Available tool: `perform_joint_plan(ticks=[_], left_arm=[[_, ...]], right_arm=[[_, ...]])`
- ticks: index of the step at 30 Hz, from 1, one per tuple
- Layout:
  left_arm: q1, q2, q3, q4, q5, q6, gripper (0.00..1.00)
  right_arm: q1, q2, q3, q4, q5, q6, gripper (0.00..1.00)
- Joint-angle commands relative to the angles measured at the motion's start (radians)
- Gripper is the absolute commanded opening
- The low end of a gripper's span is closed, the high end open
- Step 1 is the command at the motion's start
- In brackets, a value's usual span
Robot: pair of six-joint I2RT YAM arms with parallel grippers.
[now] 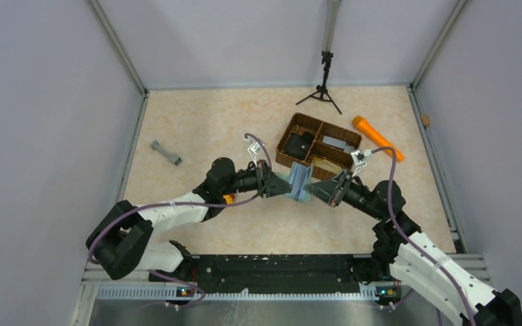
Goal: Take the credit cards out of the card holder
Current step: Remove the credit card from the card holder.
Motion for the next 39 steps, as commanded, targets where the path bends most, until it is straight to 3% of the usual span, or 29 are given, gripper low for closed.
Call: perform_joint_plan(ticks=[1, 8, 14, 20, 23, 27, 31, 39], left_arm=[[-0.013, 0.007, 0.027, 0.091, 0.050, -0.008, 0.15], [0.004, -0.021, -0.018, 0.104, 0.000, -0.014, 0.40], [0.009, 0.025, -0.031, 0.234, 0.049, -0.066, 0.69], [0.009, 0.067, -0.002, 0.233, 0.078, -0.062, 0.72], [0.009, 0.069, 0.012, 0.187, 0.074, -0.040, 0.61], [0.009, 0.041, 0.027, 0.076, 0.036, 0.016, 0.32], [0.011, 0.014, 0.021, 0.078, 0.026, 0.020, 0.00], [0.036, -0.049, -0.019, 0.092, 0.012, 0.009, 0.00]], right_arm=[[-0.007, -0.006, 0.024, 0.017, 0.007, -0.030, 0.00], [-0.008, -0.046, 0.043, -0.055, 0.029, -0.059, 0.00], [-0.006, -0.031, 0.053, -0.049, 0.007, -0.061, 0.00], [-0.008, -0.011, 0.054, -0.021, -0.013, -0.053, 0.00], [-0.008, -0.011, 0.056, -0.025, -0.016, -0.058, 0.00], [-0.008, -0.020, 0.064, -0.049, -0.005, -0.072, 0.00], [-0.007, -0.012, 0.060, -0.062, 0.009, -0.074, 0.00], [-0.008, -0.022, 0.078, -0.172, 0.073, -0.121, 0.00]])
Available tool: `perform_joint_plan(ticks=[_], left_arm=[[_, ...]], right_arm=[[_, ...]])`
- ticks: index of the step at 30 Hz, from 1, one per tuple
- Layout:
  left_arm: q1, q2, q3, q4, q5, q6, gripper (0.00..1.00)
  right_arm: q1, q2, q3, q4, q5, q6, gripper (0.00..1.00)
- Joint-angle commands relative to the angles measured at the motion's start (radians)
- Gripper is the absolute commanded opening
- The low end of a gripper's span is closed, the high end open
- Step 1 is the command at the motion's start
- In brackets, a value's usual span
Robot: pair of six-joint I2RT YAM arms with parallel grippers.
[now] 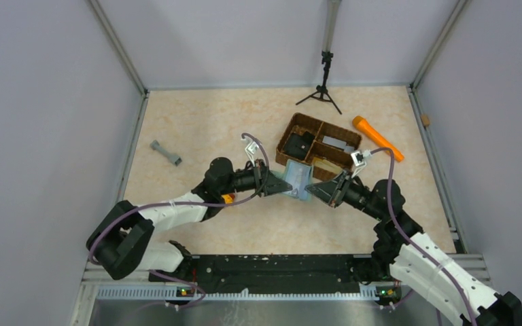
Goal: Take the credit cards out of the card holder
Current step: Remove the credit card from the card holder.
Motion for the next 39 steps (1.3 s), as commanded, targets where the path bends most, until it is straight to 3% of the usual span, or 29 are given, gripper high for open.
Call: perform_joint_plan(ticks=[1, 6, 10, 15, 20, 28, 36, 39], left_arm=[[0.020, -0.077, -0.013, 0.071, 0.003, 0.002, 0.00], [0.044, -0.115, -0.040, 0.067, 0.011, -0.004, 0.00], [0.047, -0.132, -0.045, 0.065, 0.007, -0.008, 0.00], [0.046, -0.148, -0.049, 0.023, -0.057, -0.001, 0.00], [0.047, -0.156, -0.045, -0.041, -0.084, 0.008, 0.00], [0.047, -0.144, -0.052, 0.053, -0.060, -0.046, 0.00], [0.047, -0.042, -0.077, 0.398, 0.073, -0.220, 0.00], [0.046, -0.017, -0.073, 0.494, 0.107, -0.267, 0.00]], right_arm=[[-0.008, -0.032, 0.075, -0.121, 0.090, -0.077, 0.00], [-0.008, -0.089, 0.087, -0.317, 0.300, -0.118, 0.00], [-0.008, -0.060, 0.115, -0.394, 0.360, -0.131, 0.38], [-0.008, -0.039, 0.198, -0.412, 0.303, -0.216, 0.46], [-0.008, -0.044, 0.268, -0.449, 0.272, -0.260, 0.62], [-0.008, 0.071, 0.249, -0.203, -0.053, -0.178, 0.55], [-0.008, 0.157, 0.192, -0.067, -0.092, -0.081, 0.46], [-0.007, 0.154, 0.164, 0.021, -0.122, -0.025, 0.36]])
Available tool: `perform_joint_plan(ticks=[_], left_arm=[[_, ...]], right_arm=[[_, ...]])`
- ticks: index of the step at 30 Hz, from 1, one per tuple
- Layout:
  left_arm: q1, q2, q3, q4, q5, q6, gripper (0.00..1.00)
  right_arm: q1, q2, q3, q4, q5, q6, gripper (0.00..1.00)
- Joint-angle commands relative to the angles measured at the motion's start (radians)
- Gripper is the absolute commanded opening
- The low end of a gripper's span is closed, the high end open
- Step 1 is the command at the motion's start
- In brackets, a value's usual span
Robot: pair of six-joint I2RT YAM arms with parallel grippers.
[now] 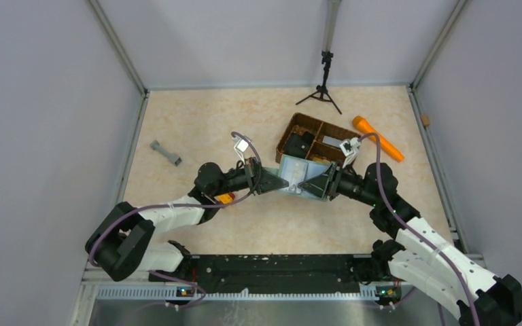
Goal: Take the credit cards out of the card holder
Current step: Remove the credit card from the card holder.
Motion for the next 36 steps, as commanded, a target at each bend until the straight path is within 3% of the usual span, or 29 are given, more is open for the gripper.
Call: perform_joint_plan(ticks=[1, 4, 10, 14, 20, 25, 28, 30, 34, 36], left_arm=[[0.000, 0.027, -0.002, 0.278, 0.082, -0.103, 0.00], [0.000, 0.033, -0.001, 0.279, 0.084, -0.104, 0.00], [0.000, 0.038, -0.002, 0.275, 0.082, -0.099, 0.00], [0.000, 0.044, -0.004, 0.299, 0.083, -0.110, 0.00], [0.001, 0.071, -0.008, 0.383, 0.082, -0.146, 0.00], [0.006, 0.109, -0.010, 0.473, 0.087, -0.189, 0.17], [0.008, 0.134, -0.003, 0.505, 0.097, -0.211, 0.19], [0.010, 0.145, 0.000, 0.526, 0.103, -0.224, 0.18], [0.025, 0.147, -0.003, 0.542, 0.119, -0.225, 0.01], [0.039, 0.143, -0.009, 0.543, 0.118, -0.234, 0.00]], right_arm=[[-0.008, -0.011, -0.032, 0.205, -0.072, 0.098, 0.32], [-0.008, -0.027, -0.067, 0.324, -0.104, 0.157, 0.17], [-0.008, -0.074, -0.113, 0.434, -0.102, 0.213, 0.15], [-0.007, -0.093, -0.128, 0.459, -0.099, 0.230, 0.00], [-0.008, -0.124, -0.127, 0.410, -0.070, 0.218, 0.00], [-0.008, -0.135, -0.125, 0.355, -0.057, 0.205, 0.00], [-0.008, -0.121, -0.124, 0.348, -0.071, 0.204, 0.00], [-0.008, -0.120, -0.121, 0.345, -0.074, 0.204, 0.00], [-0.008, -0.123, -0.116, 0.324, -0.072, 0.199, 0.00], [-0.008, -0.125, -0.116, 0.316, -0.072, 0.197, 0.00]])
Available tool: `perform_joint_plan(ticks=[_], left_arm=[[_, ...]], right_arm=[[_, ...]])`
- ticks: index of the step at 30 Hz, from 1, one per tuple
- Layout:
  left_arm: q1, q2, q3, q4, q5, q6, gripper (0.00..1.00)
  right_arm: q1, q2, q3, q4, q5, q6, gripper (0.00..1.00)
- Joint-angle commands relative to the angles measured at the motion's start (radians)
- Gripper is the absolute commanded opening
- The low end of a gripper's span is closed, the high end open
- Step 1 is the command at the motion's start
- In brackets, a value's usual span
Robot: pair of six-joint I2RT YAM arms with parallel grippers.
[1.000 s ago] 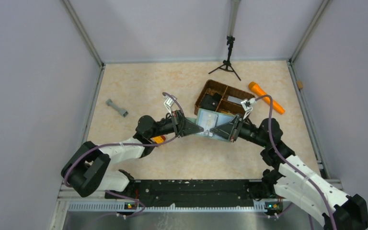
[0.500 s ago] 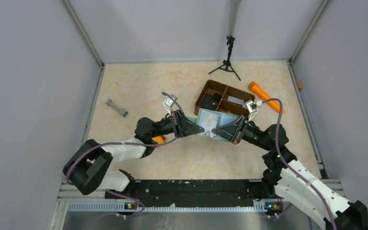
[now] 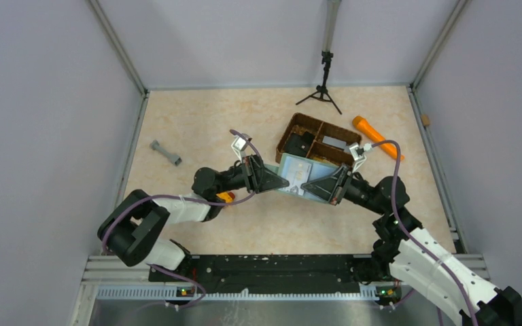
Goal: Take the credit cards out of the card holder
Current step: Remove the credit card from the card holder, then place the credit card in the storage box.
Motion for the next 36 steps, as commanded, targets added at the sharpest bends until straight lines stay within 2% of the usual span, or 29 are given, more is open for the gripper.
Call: perform_joint_plan(ticks=[1, 15, 18, 20, 23, 25, 27, 29, 31, 34, 36], left_arm=[[0.029, -0.004, -0.010, 0.112, 0.019, -0.027, 0.00], [0.077, -0.044, -0.028, 0.139, 0.044, -0.055, 0.00], [0.100, -0.066, -0.036, 0.116, 0.052, -0.048, 0.00], [0.121, -0.096, -0.041, 0.045, 0.053, -0.024, 0.00], [0.148, -0.162, -0.041, -0.153, 0.042, 0.067, 0.00], [0.158, -0.228, -0.025, -0.365, 0.013, 0.182, 0.00], [0.159, -0.304, 0.016, -0.647, -0.034, 0.325, 0.00], [0.159, -0.371, 0.065, -0.905, -0.115, 0.457, 0.00], [0.158, -0.417, 0.108, -1.092, -0.182, 0.554, 0.00], [0.158, -0.457, 0.165, -1.287, -0.266, 0.641, 0.00], [0.158, -0.468, 0.189, -1.361, -0.300, 0.677, 0.00]], right_arm=[[-0.006, -0.013, 0.011, 0.006, 0.003, -0.019, 0.00], [-0.006, -0.062, 0.029, -0.105, 0.049, -0.078, 0.00], [-0.008, -0.087, 0.040, -0.165, 0.077, -0.103, 0.00], [-0.007, -0.105, 0.042, -0.194, 0.101, -0.114, 0.00], [-0.007, -0.130, 0.057, -0.277, 0.192, -0.135, 0.00], [-0.008, -0.133, 0.085, -0.364, 0.274, -0.169, 0.00], [-0.008, -0.121, 0.126, -0.462, 0.344, -0.225, 0.00], [-0.008, -0.096, 0.186, -0.543, 0.399, -0.314, 0.00], [-0.008, -0.058, 0.260, -0.626, 0.468, -0.414, 0.00], [-0.008, 0.042, 0.364, -0.724, 0.562, -0.562, 0.00], [-0.007, 0.133, 0.435, -0.783, 0.625, -0.616, 0.00]])
